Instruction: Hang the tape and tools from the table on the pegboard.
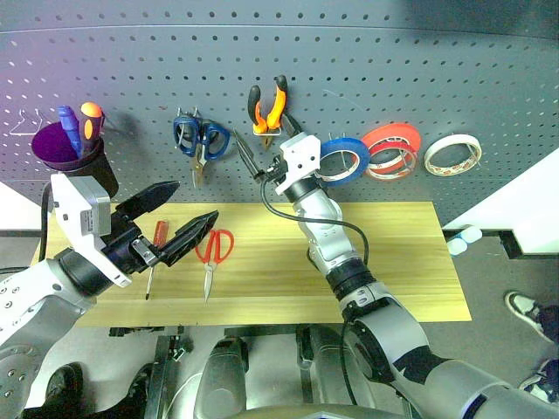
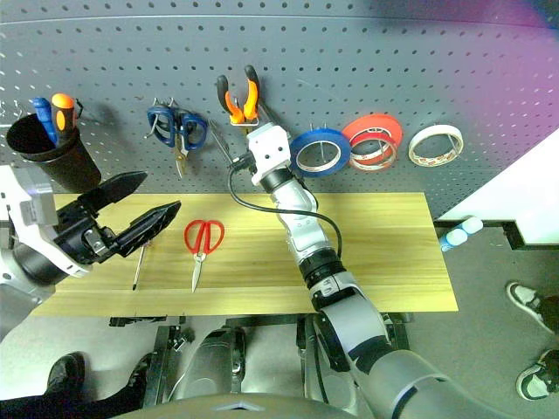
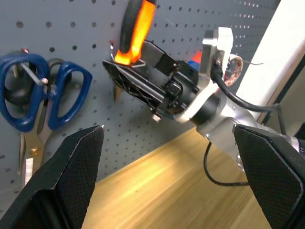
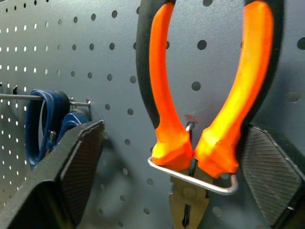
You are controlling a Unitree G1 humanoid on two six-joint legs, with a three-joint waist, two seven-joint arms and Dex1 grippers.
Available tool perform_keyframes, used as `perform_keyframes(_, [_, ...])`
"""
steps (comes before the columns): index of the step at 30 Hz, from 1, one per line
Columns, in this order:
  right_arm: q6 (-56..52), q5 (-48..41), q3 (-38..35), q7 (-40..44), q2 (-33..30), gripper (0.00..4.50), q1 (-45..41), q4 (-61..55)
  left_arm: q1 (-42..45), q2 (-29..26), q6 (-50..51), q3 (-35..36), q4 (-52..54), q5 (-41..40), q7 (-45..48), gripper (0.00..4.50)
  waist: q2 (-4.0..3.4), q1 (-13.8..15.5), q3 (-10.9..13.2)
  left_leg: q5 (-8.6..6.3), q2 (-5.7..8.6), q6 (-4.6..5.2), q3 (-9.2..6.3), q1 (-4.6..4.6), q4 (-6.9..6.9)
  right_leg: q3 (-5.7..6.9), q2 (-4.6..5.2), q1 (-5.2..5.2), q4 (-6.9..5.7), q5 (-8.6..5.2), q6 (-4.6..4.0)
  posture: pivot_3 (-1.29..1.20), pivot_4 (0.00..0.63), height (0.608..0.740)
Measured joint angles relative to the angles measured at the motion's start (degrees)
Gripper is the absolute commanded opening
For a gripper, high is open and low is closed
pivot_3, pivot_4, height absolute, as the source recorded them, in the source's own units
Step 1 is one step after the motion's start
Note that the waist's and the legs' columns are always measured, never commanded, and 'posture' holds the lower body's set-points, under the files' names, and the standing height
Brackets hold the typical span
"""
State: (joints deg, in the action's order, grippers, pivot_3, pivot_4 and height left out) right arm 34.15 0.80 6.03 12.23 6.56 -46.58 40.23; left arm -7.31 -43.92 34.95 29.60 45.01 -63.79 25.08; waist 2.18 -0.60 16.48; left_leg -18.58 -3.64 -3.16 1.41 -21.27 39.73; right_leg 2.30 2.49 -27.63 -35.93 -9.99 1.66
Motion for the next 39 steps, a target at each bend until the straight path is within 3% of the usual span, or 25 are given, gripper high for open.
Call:
perform_keyframes(9, [1.64,-1.33,-0.49,-0.28,-0.04,4.47,0.18,-1.03,0.76,0.29,-0.44,-0.39,-0.02,0.59,-0.33,4.50,-0.01,0.02,0.01,0.00,0.00,0.00,-0.01,-0.02,0.00,0.00,0.01,0.00,0.03,0.00,0.00,0.09,0.250,0.733])
perform_keyframes(21, [0.84,-1.59,-0.83,-0.36,-2.24,4.47,6.03,-16.64,4.53,-0.52,0.01,-2.38,-2.16,0.47,-1.28,4.50,-0.02,-0.11,0.01,0.00,0.00,0.00,0.01,-0.05,-0.56,0.02,-0.03,-0.06,0.53,0.09,0.23,0.05,0.248,0.733])
perform_keyframes(34, [-1.90,-2.32,0.25,-0.21,-2.09,4.47,7.88,-24.81,4.74,-0.71,-0.52,-3.38,-6.28,2.58,4.54,4.50,-0.02,-0.23,0.01,0.00,-0.01,0.00,0.03,-0.08,-0.61,0.06,-0.02,-0.07,0.64,0.08,0.24,0.02,0.243,0.733])
perform_keyframes(39, [-7.82,-7.53,-1.32,0.97,-3.49,4.47,7.87,-33.12,3.39,-0.48,-1.44,-3.26,-7.98,4.37,7.73,4.50,-0.02,-0.16,0.01,0.00,-0.01,0.00,0.02,-0.08,-0.61,0.08,-0.01,-0.05,0.64,0.08,0.24,0.00,0.238,0.733])
